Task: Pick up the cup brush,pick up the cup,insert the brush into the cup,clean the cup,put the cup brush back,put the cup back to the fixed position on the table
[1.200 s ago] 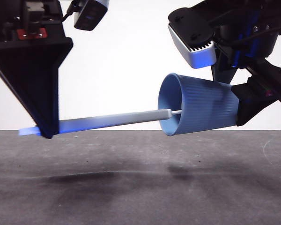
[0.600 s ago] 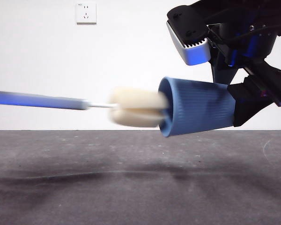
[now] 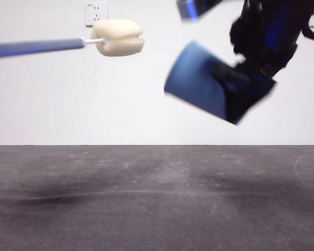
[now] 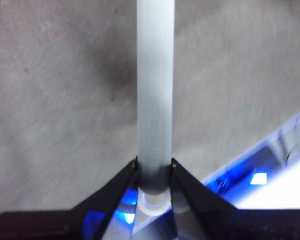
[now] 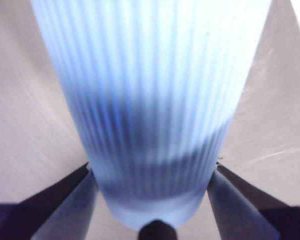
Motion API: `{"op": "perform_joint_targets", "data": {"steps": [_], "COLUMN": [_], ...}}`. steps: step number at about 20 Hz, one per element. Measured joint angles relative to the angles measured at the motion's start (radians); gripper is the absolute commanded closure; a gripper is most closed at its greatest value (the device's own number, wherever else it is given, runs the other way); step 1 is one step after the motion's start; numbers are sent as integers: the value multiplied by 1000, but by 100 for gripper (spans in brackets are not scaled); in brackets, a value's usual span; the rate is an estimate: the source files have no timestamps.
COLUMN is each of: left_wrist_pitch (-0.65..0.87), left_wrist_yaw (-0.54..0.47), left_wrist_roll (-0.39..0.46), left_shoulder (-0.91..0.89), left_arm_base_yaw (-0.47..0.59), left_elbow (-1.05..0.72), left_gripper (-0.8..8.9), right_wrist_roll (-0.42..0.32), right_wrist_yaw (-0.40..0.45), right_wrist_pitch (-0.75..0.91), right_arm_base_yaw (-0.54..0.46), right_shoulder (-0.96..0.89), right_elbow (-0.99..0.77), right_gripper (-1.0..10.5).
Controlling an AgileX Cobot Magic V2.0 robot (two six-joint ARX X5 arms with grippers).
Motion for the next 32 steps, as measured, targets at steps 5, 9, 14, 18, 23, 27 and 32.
{"op": "perform_joint_targets", "data": {"steps": [5, 9, 14, 18, 23, 27, 32], "left_wrist_pitch": [333, 505, 592, 665, 670, 671, 688], "left_wrist_yaw": [5, 72, 106, 125, 124, 128, 128], "left_wrist_roll": [-167, -239, -294, -334, -343, -336, -322], "left_shoulder": [84, 206, 393, 487, 557, 578, 605], "left_arm_base_yaw": [53, 103, 113, 114, 164, 181, 181], "left_elbow": [-151, -158, -158, -158, -158, -158, -158], "left_gripper": [822, 822, 822, 822, 822, 822, 822], "right_wrist_roll": [360, 420, 432, 432, 432, 432, 432], "right_wrist_yaw": [-143, -198, -222, -222, -228, -229, -229], "right_wrist_pitch": [100, 114, 108, 72, 58, 57, 56], "right_arm_base_yaw": [0, 0, 0, 0, 0, 0, 0], "right_shoulder": [-161, -259, -333, -356, -356, -356, -356], "right_elbow": [0, 0, 0, 0, 0, 0, 0], "right_gripper": [963, 963, 963, 963, 963, 963, 963]}}
